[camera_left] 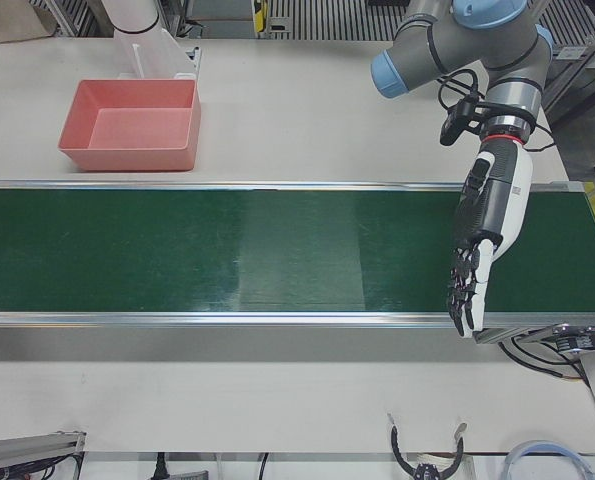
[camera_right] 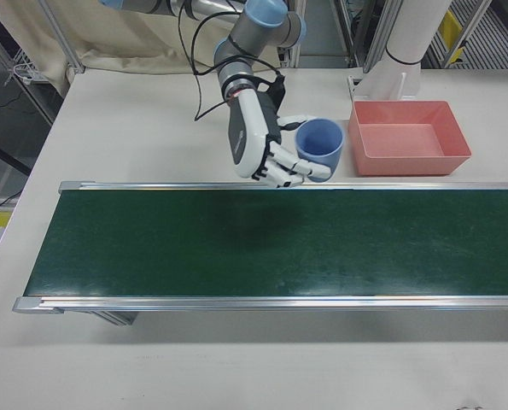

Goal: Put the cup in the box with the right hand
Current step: 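Lift the cup off the belt and carry it toward the pink tray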

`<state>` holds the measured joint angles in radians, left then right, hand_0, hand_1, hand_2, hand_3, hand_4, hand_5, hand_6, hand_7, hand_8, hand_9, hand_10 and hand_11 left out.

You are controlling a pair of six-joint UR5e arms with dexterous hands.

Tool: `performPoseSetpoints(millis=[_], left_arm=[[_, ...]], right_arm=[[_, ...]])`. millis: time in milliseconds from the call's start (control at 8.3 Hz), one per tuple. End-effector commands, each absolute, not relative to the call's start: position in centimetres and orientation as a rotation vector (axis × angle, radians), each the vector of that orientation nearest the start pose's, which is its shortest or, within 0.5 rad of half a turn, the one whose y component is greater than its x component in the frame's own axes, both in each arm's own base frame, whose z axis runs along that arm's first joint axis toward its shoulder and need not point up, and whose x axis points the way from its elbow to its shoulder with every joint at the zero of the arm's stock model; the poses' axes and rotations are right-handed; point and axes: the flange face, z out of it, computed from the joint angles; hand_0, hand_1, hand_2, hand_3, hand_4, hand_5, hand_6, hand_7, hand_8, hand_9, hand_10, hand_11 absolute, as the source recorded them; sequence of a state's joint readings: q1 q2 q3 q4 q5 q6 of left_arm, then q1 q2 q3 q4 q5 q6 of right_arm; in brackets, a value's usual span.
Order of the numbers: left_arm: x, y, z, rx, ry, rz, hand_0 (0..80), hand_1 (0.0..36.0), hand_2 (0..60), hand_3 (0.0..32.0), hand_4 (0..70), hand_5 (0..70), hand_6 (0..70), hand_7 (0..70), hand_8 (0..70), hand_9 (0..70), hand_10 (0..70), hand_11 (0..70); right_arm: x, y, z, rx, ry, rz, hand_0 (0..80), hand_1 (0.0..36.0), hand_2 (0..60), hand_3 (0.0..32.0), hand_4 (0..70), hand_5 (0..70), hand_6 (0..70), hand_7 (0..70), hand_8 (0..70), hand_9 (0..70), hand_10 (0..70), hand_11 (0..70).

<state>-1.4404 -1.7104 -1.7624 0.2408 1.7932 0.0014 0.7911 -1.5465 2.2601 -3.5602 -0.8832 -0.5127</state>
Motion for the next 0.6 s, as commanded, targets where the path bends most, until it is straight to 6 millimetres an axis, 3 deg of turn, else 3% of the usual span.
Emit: performPoseSetpoints(millis=[0, 120, 241, 361, 482], left_arm=[[-4.1, -54.6, 54.7, -0.355, 2.117, -1.934, 0.0, 0.0, 0.0, 0.0, 0.0, 0.0, 0.0, 0.0, 0.0, 0.0, 0.0, 0.0], [-4.1, -54.6, 54.7, -0.357, 2.119, -1.933, 0.0, 0.0, 0.0, 0.0, 0.0, 0.0, 0.0, 0.0, 0.0, 0.0, 0.0, 0.0], [-4.1, -54.6, 54.7, -0.355, 2.117, -1.934, 0.0, 0.0, 0.0, 0.0, 0.0, 0.0, 0.0, 0.0, 0.0, 0.0, 0.0, 0.0], [-4.1, -54.6, 54.6, -0.355, 2.119, -1.932, 0.0, 0.0, 0.0, 0.0, 0.0, 0.0, 0.0, 0.0, 0.0, 0.0, 0.0, 0.0], [-4.1, -54.6, 54.5, -0.355, 2.12, -1.93, 0.0, 0.0, 0.0, 0.0, 0.0, 0.0, 0.0, 0.0, 0.0, 0.0, 0.0, 0.0]], right_arm=[[-23.1, -36.8, 32.4, -0.213, 2.95, -1.91, 50.7, 27.2, 60.0, 0.0, 65.5, 18.4, 41.4, 70.0, 70.0, 70.0, 65.3, 70.0], [-28.1, -33.2, 31.8, -0.134, 2.987, -1.937, 49.5, 28.1, 60.0, 0.0, 64.7, 18.0, 41.3, 70.0, 70.0, 70.0, 65.3, 70.0], [-33.3, -28.3, 31.6, -0.038, 3.007, -1.994, 49.9, 26.9, 60.0, 0.0, 68.0, 17.9, 41.2, 70.0, 70.0, 70.0, 65.1, 70.0], [-37.4, -24.2, 29.8, -0.008, 3.067, -1.992, 48.2, 31.0, 60.0, 0.0, 59.7, 17.8, 40.9, 70.0, 70.0, 70.0, 64.9, 70.0], [-38.9, -22.7, 28.5, -0.024, 3.118, -1.949, 49.5, 27.7, 60.0, 0.0, 61.3, 17.8, 40.2, 70.0, 70.0, 70.0, 64.3, 70.0]])
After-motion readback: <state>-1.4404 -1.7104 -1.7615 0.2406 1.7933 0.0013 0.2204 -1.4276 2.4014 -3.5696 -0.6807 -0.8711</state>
